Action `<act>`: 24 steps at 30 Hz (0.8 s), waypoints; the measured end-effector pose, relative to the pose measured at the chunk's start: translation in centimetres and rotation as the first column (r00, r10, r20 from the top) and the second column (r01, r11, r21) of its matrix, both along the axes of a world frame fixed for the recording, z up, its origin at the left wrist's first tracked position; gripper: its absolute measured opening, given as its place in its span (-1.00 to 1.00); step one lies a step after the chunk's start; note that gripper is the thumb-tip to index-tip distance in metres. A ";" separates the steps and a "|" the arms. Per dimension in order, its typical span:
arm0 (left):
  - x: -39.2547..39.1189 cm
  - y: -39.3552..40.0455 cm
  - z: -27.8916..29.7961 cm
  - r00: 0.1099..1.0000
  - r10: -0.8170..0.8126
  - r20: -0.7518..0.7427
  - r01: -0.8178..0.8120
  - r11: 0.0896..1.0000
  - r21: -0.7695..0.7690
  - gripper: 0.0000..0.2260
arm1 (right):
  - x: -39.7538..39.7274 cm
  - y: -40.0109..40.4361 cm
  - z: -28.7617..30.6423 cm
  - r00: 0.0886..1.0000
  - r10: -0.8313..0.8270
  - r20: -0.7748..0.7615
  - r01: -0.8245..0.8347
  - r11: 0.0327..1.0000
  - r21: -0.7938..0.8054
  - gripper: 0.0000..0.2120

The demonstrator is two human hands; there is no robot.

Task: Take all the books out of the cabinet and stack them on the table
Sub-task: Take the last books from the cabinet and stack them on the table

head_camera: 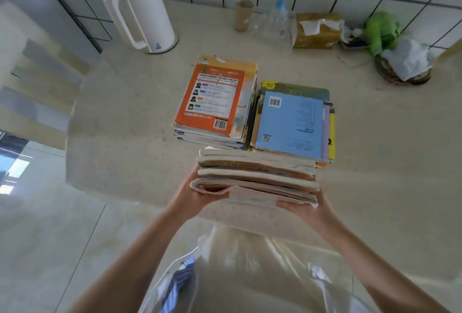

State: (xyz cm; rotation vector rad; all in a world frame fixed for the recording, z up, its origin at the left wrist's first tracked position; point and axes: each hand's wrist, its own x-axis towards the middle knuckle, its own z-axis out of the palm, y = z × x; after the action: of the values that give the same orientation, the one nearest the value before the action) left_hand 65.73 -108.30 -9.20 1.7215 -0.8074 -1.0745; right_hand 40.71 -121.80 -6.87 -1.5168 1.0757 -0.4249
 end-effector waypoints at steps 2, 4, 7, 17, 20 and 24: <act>0.4 0.1 -0.6 1.000 -0.013 0.000 0.013 1.000 0.012 -0.46 | -0.2 -0.6 0.1 0.998 0.059 -0.031 -0.057 0.997 0.043 -0.21; 1.0 -0.1 -0.8 0.999 -0.035 0.038 0.033 0.999 0.040 -0.33 | -0.2 -0.9 -0.2 0.992 0.104 -0.072 -0.101 0.994 0.044 -0.28; 1.9 0.1 -1.3 0.989 -0.097 0.114 0.084 0.990 0.117 -0.23 | -0.1 -1.3 -1.0 0.984 0.146 -0.097 -0.142 0.989 0.045 -0.33; 0.7 -0.7 -2.4 0.972 -0.126 0.198 0.070 0.961 0.266 -0.60 | 0.0 -0.8 -5.4 0.941 0.237 -0.242 -0.158 0.939 0.306 -0.44; 1.4 -0.9 -2.3 0.956 -0.160 0.245 0.096 0.963 0.253 -0.55 | 1.0 -1.2 -4.9 0.978 0.019 -0.208 0.018 0.985 0.171 -0.48; 1.7 -1.6 -1.3 0.960 -0.185 0.212 0.136 0.964 0.227 -0.52 | 1.6 -1.9 -3.1 0.985 0.066 -0.157 -0.054 0.995 0.081 -0.52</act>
State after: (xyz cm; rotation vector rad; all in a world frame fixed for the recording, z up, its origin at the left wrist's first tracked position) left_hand 67.41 -109.90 -10.51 2.0148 -1.0255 -1.1136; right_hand 42.32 -123.71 -9.96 -1.5309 1.1541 -0.2209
